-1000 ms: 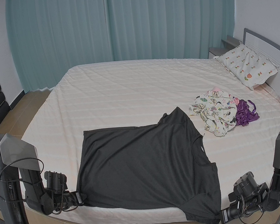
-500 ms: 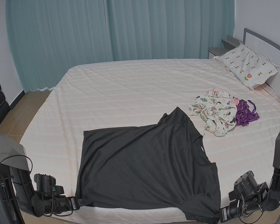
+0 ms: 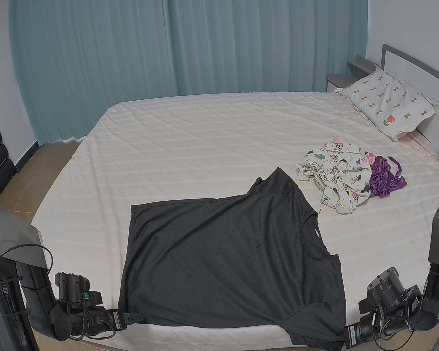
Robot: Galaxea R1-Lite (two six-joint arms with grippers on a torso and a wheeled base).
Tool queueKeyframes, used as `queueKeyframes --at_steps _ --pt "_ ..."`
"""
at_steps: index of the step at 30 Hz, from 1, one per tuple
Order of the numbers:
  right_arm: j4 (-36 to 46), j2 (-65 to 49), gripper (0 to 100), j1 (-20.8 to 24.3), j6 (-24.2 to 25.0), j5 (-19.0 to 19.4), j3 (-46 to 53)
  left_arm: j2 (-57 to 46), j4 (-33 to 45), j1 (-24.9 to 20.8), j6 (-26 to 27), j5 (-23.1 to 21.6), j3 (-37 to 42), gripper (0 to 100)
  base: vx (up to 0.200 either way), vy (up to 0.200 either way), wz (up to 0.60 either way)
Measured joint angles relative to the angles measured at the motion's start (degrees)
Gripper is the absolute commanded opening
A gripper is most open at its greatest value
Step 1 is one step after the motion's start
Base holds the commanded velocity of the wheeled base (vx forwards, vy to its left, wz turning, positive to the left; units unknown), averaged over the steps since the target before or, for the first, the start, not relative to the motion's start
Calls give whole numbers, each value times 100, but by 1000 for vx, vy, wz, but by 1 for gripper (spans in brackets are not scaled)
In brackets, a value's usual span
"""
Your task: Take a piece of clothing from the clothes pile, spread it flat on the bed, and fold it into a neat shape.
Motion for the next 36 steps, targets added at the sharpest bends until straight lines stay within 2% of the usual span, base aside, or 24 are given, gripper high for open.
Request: queueKeyframes --at_steps 4,5,8,15,21,29,36 --pt "0 -22 0 0 12 0 0 73 -6 -169 15 462 -46 100 0 0 0" --pt "0 -26 0 0 22 0 0 102 -6 -227 15 585 -66 0 0 0 0" --pt "2 -34 0 5 69 -1 0 188 -11 -384 -7 870 -158 0 0 0 0" --pt "21 -41 0 11 99 -26 0 274 -11 -480 -35 928 -154 0 0 0 0" --pt "145 -85 0 20 102 -52 0 232 -4 -351 -29 933 -10 0 0 0 0" --pt "801 -444 0 39 94 -59 0 4 43 -101 50 928 168 0 0 0 0" --pt "1231 -852 0 66 67 -63 2 -77 46 -78 439 928 419 0 0 0 0"
